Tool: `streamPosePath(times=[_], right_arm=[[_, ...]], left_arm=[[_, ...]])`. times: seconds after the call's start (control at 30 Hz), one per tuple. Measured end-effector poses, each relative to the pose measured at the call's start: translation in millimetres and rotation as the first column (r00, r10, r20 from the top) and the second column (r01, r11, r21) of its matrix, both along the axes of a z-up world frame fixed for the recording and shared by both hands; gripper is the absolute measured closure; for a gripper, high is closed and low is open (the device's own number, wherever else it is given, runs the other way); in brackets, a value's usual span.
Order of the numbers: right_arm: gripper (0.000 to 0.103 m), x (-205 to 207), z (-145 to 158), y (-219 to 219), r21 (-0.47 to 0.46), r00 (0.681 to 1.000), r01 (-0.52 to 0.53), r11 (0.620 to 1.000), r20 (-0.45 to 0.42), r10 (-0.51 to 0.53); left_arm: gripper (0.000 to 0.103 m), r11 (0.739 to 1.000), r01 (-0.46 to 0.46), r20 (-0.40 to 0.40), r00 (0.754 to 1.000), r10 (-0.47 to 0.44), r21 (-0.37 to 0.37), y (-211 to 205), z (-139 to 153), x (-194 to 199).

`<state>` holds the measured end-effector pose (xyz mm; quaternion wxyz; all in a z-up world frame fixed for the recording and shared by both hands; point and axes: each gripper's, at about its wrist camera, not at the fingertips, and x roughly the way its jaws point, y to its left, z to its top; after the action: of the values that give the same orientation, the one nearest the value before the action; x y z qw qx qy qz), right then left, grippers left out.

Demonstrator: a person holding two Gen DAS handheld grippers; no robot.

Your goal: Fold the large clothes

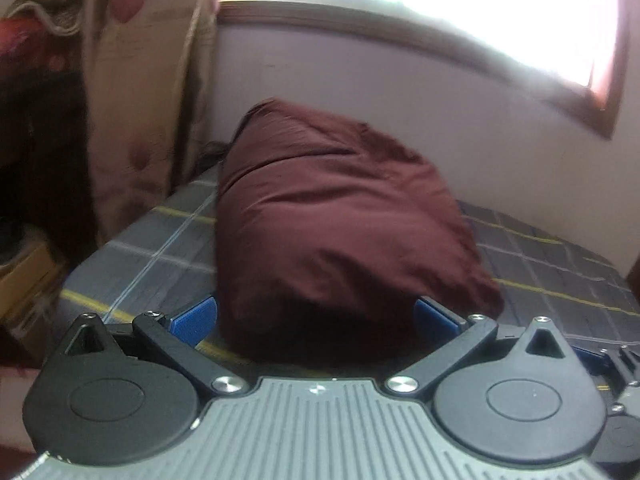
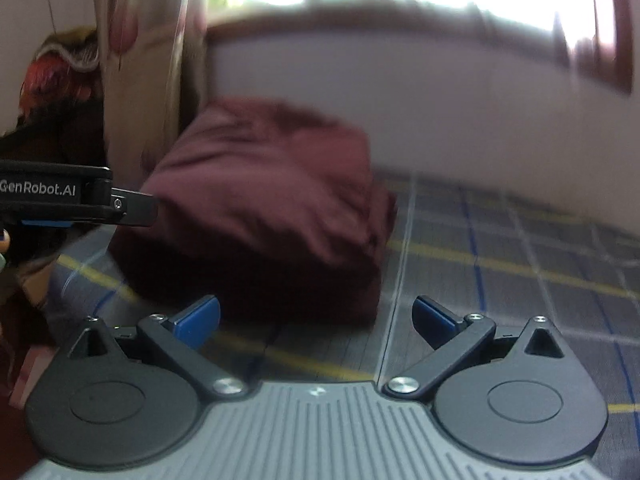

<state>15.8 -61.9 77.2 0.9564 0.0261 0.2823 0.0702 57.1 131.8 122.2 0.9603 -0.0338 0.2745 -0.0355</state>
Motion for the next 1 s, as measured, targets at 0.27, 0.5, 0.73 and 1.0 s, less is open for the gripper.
streamPosePath(times=[0.27,0.5,0.73,1.0], right_arm=[[0.0,0,-6,-5,0.019,1.0,-0.01,1.0,-0.026,0.01],[0.0,-4,0,-6,0.029,1.0,-0.011,1.0,-0.018,0.011],[0.0,-5,4,-2,0.01,0.999,-0.012,1.0,-0.045,0.013],[0.0,5,-6,8,-0.01,0.988,-0.047,0.999,-0.148,0.045]], left_arm=[[0.0,0.989,-0.101,0.075,0.993,0.093,0.11,-1,0,-16],[0.0,0.983,-0.073,0.051,0.997,0.066,0.167,-12,3,-14],[0.0,0.992,-0.084,-0.065,0.994,0.09,0.099,-12,-5,-11],[0.0,0.984,-0.155,-0.202,0.965,0.17,0.086,-4,-22,-1]])
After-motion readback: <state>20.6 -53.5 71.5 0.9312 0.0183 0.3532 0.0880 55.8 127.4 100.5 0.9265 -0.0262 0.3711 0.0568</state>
